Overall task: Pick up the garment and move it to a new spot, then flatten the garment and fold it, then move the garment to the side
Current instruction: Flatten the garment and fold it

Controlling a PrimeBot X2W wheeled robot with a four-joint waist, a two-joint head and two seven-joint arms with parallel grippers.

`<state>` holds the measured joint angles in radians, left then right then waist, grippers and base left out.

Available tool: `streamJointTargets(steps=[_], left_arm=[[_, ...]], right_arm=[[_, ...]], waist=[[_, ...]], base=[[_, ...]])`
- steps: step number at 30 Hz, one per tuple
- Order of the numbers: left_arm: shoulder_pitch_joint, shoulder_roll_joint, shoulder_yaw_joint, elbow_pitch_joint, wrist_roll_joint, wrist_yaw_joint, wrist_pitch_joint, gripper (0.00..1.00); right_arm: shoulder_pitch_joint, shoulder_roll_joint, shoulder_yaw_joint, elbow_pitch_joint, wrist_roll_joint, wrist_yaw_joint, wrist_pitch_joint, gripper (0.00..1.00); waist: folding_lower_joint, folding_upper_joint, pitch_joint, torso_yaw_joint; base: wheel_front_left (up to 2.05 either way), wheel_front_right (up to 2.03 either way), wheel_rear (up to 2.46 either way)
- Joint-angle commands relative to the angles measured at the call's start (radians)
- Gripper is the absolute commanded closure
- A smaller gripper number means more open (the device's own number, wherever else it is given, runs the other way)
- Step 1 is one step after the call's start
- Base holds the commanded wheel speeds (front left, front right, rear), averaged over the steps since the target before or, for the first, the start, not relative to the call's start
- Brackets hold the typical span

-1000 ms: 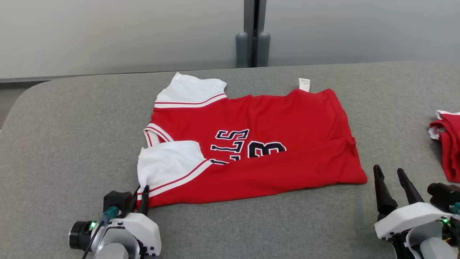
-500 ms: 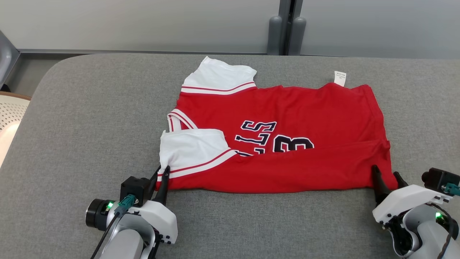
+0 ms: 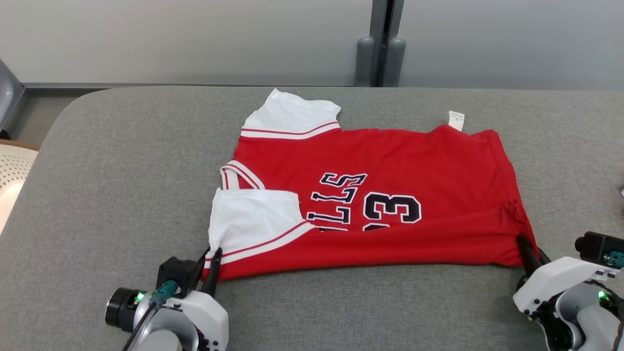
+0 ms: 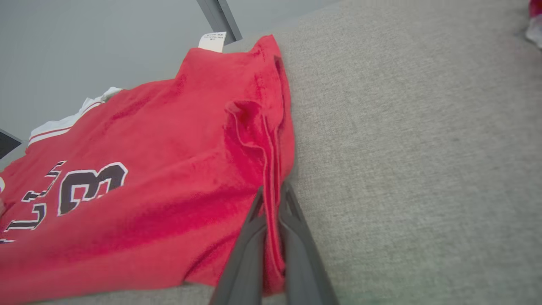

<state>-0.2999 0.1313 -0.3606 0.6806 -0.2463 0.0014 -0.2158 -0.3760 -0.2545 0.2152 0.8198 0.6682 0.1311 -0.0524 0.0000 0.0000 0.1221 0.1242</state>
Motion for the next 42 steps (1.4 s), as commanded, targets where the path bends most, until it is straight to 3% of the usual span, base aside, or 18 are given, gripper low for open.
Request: streamJointTargets(steps=[1, 11, 18, 19, 20, 21, 22, 23, 27, 32, 37, 42], left_arm=[[0.026, 0.02, -0.005, -0.001, 0.002, -0.007, 0.007, 1.0], [0.134, 0.053, -0.018, -0.056, -0.04, -0.048, 0.057, 1.0], [0.202, 0.077, -0.048, -0.162, -0.051, -0.066, 0.125, 1.0], [0.21, 0.078, -0.046, -0.174, -0.057, -0.061, 0.137, 1.0], [0.214, 0.081, -0.044, -0.183, -0.059, -0.057, 0.145, 0.71], [0.217, 0.081, -0.039, -0.191, -0.065, -0.048, 0.152, 0.46], [0.221, 0.079, -0.035, -0.201, -0.069, -0.044, 0.154, 0.13], [0.225, 0.074, -0.03, -0.208, -0.076, -0.039, 0.151, 0.0], [0.227, 0.056, 0.003, -0.229, -0.104, -0.016, 0.095, 0.0], [0.193, 0.019, 0.061, -0.248, -0.128, -0.005, -0.035, 0.0], [0.161, -0.03, 0.132, -0.331, -0.12, -0.017, -0.049, 0.0], [0.078, -0.042, 0.131, -0.3, -0.07, -0.04, -0.05, 0.0]], right_arm=[[0.035, -0.026, 0.011, -0.025, 0.029, -0.001, 0.012, 1.0], [0.201, -0.114, 0.023, -0.19, 0.13, -0.002, 0.155, 1.0], [0.327, -0.088, -0.062, -0.307, 0.139, -0.002, 0.246, 1.0], [0.34, -0.081, -0.078, -0.323, 0.126, -0.002, 0.244, 0.62], [0.351, -0.07, -0.093, -0.338, 0.115, -0.002, 0.245, 0.0], [0.358, -0.059, -0.107, -0.351, 0.102, -0.001, 0.243, 0.0], [0.364, -0.051, -0.123, -0.365, 0.085, -0.001, 0.237, 0.0], [0.368, -0.04, -0.137, -0.379, 0.072, 0.0, 0.233, 0.0], [0.369, 0.001, -0.187, -0.451, 0.018, 0.0, 0.181, 0.0], [0.359, 0.047, -0.158, -0.557, -0.041, 0.0, 0.063, 0.0], [0.336, 0.047, -0.101, -0.593, -0.108, 0.0, -0.045, 0.0], [0.275, 0.045, -0.057, -0.595, -0.144, 0.0, -0.081, 0.0]], waist=[[0.0, 0.0, -0.022, -0.011], [0.0, 0.0, -0.083, -0.037], [0.0, 0.0, -0.107, -0.051], [0.0, 0.0, -0.108, -0.053], [0.0, 0.0, -0.109, -0.055], [0.0, 0.0, -0.11, -0.056], [0.0, 0.0, -0.111, -0.058], [0.0, 0.0, -0.111, -0.06], [0.0, 0.0, -0.109, -0.065], [0.0, 0.0, -0.095, -0.066], [0.0, 0.0, -0.062, -0.068], [0.0, 0.0, 0.0, -0.093]], base=[[0.0, 0.0, 0.0], [0.0, 0.0, 0.0], [0.0, 0.0, 0.0], [0.0, 0.0, 0.0], [0.0, 0.0, 0.0], [0.0, 0.0, 0.0], [0.0, 0.0, 0.0], [0.0, 0.0, 0.0], [0.0, 0.0, 0.0], [0.0, 0.0, 0.0], [0.0, 0.0, 0.0], [0.0, 0.0, 0.0]])
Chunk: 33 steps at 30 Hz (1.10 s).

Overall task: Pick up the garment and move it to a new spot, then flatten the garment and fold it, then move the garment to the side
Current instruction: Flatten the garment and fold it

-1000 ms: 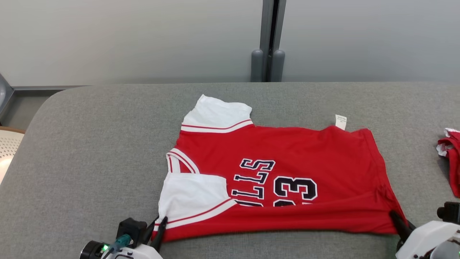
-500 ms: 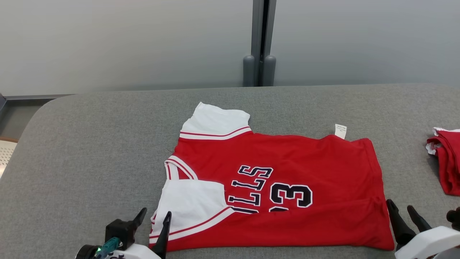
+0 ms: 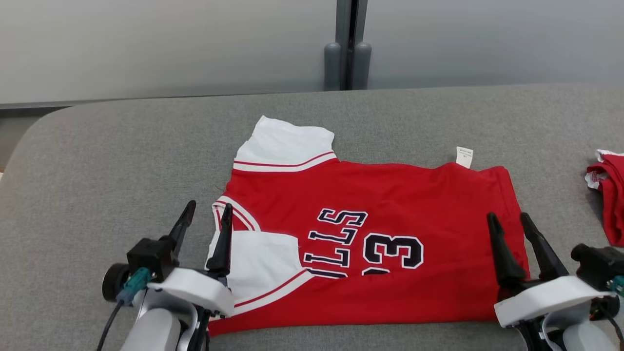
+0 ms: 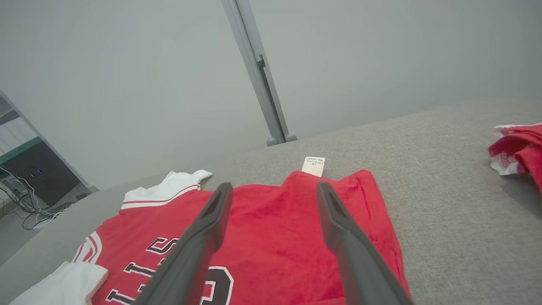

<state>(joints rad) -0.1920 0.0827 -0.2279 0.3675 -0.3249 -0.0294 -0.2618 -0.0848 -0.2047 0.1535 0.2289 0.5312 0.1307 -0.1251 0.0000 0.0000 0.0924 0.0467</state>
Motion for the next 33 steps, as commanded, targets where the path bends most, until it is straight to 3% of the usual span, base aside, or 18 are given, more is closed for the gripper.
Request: streamJointTargets(steps=[1, 15, 21, 27, 33], left_arm=[[-0.057, 0.013, -0.008, 0.038, 0.019, -0.013, 0.0, 0.0], [-0.575, 0.199, -0.143, 0.346, 0.094, -0.099, 0.291, 0.0], [-0.752, 0.298, -0.3, 0.377, -0.059, -0.1, 0.453, 0.0], [-0.897, 0.448, -0.502, 0.373, -0.183, -0.1, 0.59, 0.0], [-0.96, 0.489, -0.562, 0.415, -0.239, -0.1, 0.581, 0.0]], right_arm=[[-0.034, -0.003, 0.016, -0.005, -0.009, 0.0, -0.004, 0.0], [-0.315, 0.034, 0.178, 0.069, -0.08, 0.0, -0.022, 0.0], [-0.406, 0.057, 0.206, 0.105, -0.056, 0.0, -0.047, 0.0], [-0.459, 0.063, 0.226, 0.124, -0.031, 0.0, -0.072, 0.0], [-0.479, 0.071, 0.243, 0.145, -0.014, 0.0, -0.094, 0.0]], waist=[[0.0, 0.0, 0.052, -0.025], [0.0, 0.0, 0.294, -0.19], [0.0, 0.0, 0.364, -0.262], [0.0, 0.0, 0.413, -0.306], [0.0, 0.0, 0.429, -0.329]], base=[[0.0, 0.0, 0.0], [0.0, 0.0, 0.0], [0.0, 0.0, 0.0], [0.0, 0.0, 0.0], [0.0, 0.0, 0.0]])
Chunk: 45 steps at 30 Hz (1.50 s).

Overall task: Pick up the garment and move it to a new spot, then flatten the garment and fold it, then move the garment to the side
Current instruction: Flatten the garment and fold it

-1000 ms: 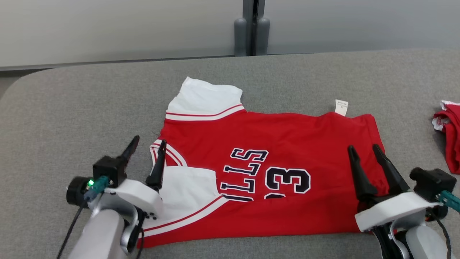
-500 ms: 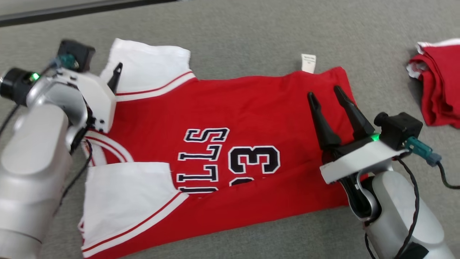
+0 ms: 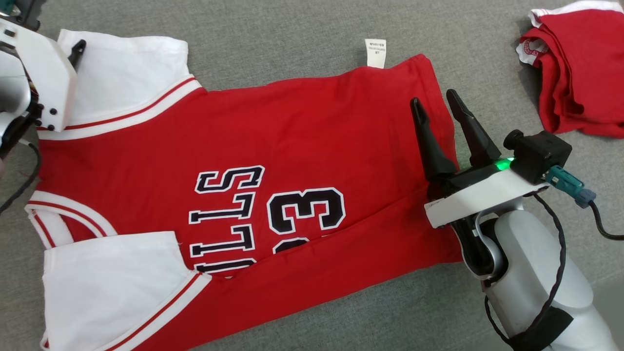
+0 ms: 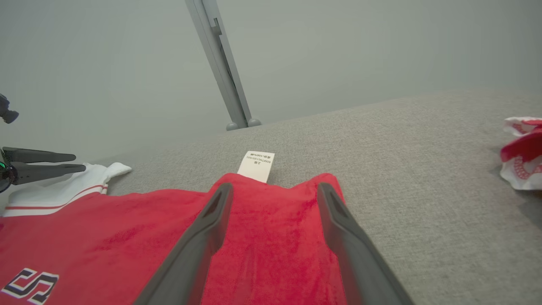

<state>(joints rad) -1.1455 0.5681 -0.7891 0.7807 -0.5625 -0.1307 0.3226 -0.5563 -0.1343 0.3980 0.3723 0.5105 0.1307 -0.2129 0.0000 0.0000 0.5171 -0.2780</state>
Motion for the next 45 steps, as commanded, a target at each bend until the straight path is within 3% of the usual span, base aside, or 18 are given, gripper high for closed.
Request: streamJointTargets(steps=[1, 10, 11, 12, 17, 28, 37, 44, 45], left_arm=[[-0.017, 0.007, -0.008, 0.008, -0.007, 0.001, -0.004, 0.0], [-0.044, 0.002, -0.116, 0.072, -0.069, 0.001, 0.073, 0.02], [-0.037, -0.002, -0.133, 0.073, -0.081, 0.001, 0.088, 0.59], [-0.033, -0.005, -0.145, 0.069, -0.096, 0.0, 0.1, 1.0], [-0.062, -0.004, -0.152, 0.059, -0.154, 0.001, 0.067, 1.0], [-0.056, -0.098, -0.174, 0.012, -0.199, 0.001, -0.1, 1.0], [-0.035, -0.142, -0.23, -0.07, -0.214, 0.001, -0.162, 1.0], [-0.026, -0.149, -0.244, -0.084, -0.222, 0.001, -0.183, 1.0], [-0.024, -0.148, -0.246, -0.082, -0.222, 0.001, -0.184, 1.0]], right_arm=[[-0.012, -0.001, 0.003, 0.003, 0.01, 0.0, -0.01, 0.0], [-0.058, -0.038, -0.028, 0.011, 0.017, 0.0, -0.028, 0.0], [-0.062, -0.04, -0.033, 0.011, 0.018, 0.0, -0.029, 0.0], [-0.063, -0.043, -0.039, 0.012, 0.019, 0.0, -0.029, 0.0], [-0.078, -0.066, -0.062, 0.027, 0.032, 0.0, -0.003, 0.0], [-0.135, -0.205, -0.06, 0.122, 0.144, 0.0, 0.197, 0.0], [-0.18, -0.333, 0.02, 0.232, 0.212, 0.0, 0.324, 0.0], [-0.197, -0.374, 0.095, 0.282, 0.252, 0.0, 0.376, 0.0], [-0.195, -0.373, 0.103, 0.291, 0.268, 0.0, 0.387, 0.54]], waist=[[0.0, 0.0, 0.008, -0.009], [0.0, 0.0, 0.023, -0.021], [0.0, 0.0, 0.023, -0.02], [0.0, 0.0, 0.024, -0.017], [0.0, 0.0, 0.021, 0.017], [0.0, 0.0, -0.014, 0.174], [0.0, 0.0, -0.04, 0.276], [0.0, 0.0, -0.041, 0.302], [0.0, 0.0, -0.041, 0.304]], base=[[0.0, 0.0, 0.0], [0.0, 0.0, 0.0], [0.0, 0.0, 0.0], [0.0, 0.0, 0.0], [0.0, 0.0, 0.0], [0.0, 0.0, 0.0], [0.0, 0.0, 0.0], [0.0, 0.0, 0.0], [0.0, 0.0, 0.0]])
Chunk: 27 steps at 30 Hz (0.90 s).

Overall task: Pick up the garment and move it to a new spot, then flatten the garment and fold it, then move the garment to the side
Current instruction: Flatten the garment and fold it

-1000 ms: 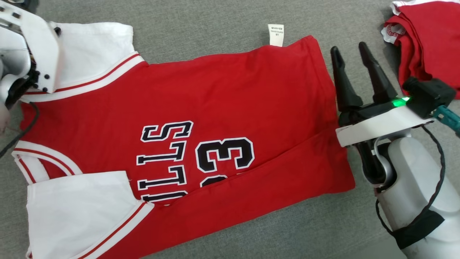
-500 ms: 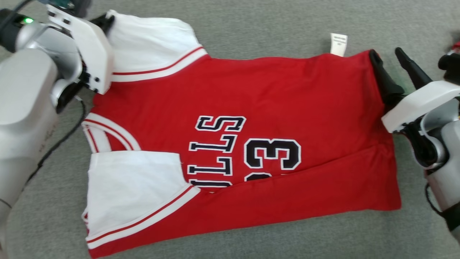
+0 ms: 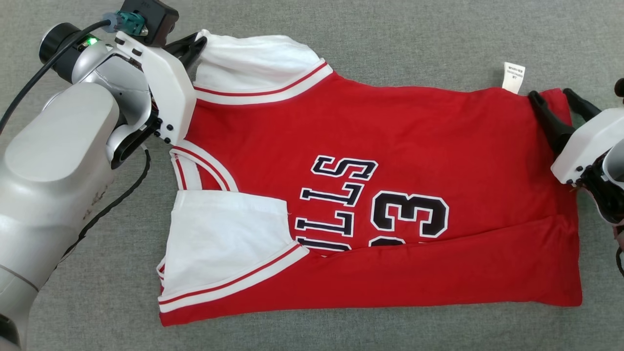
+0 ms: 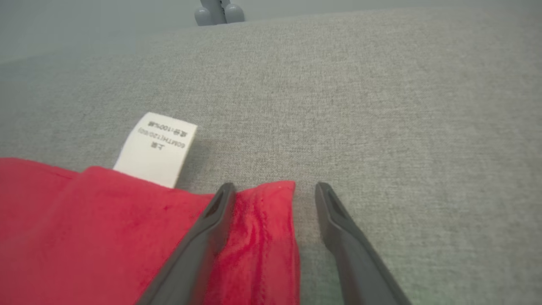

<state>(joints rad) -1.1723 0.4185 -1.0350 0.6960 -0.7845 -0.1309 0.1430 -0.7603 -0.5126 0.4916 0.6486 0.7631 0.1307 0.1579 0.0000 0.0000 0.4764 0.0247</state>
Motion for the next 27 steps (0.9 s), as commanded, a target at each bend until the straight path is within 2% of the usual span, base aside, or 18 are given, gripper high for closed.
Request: streamJointTargets(steps=[1, 8, 12, 16, 20, 27], left_arm=[[0.005, 0.002, -0.001, 0.004, 0.001, 0.001, -0.007, 1.0], [0.019, 0.013, 0.028, 0.032, -0.028, 0.012, -0.044, 1.0], [-0.002, 0.027, 0.03, 0.048, -0.002, 0.04, -0.089, 1.0], [-0.011, 0.016, 0.041, 0.064, 0.001, 0.051, -0.129, 1.0], [-0.036, 0.001, 0.058, 0.086, 0.015, 0.081, -0.195, 1.0], [-0.052, -0.026, 0.07, 0.144, 0.025, 0.103, -0.282, 1.0]], right_arm=[[0.01, 0.006, 0.022, 0.017, 0.028, 0.0, 0.03, 1.0], [-0.03, -0.024, 0.037, 0.054, 0.036, -0.001, -0.047, 1.0], [-0.056, -0.024, 0.04, 0.08, 0.049, -0.001, -0.072, 1.0], [-0.089, -0.03, 0.045, 0.098, 0.042, -0.001, -0.121, 1.0], [-0.133, -0.029, 0.042, 0.129, 0.028, -0.001, -0.172, 1.0], [-0.192, 0.004, 0.038, 0.201, 0.013, -0.001, -0.238, 1.0]], waist=[[0.0, 0.0, -0.001, 0.003], [0.0, 0.0, -0.007, 0.004], [0.0, 0.0, -0.007, 0.005], [0.0, 0.0, -0.003, 0.007], [0.0, 0.0, 0.003, 0.012], [0.0, 0.0, -0.004, 0.016]], base=[[0.0, 0.0, 0.0], [0.0, 0.0, 0.0], [0.0, 0.0, 0.0], [0.0, 0.0, 0.0], [0.0, 0.0, 0.0], [0.0, 0.0, 0.0]])
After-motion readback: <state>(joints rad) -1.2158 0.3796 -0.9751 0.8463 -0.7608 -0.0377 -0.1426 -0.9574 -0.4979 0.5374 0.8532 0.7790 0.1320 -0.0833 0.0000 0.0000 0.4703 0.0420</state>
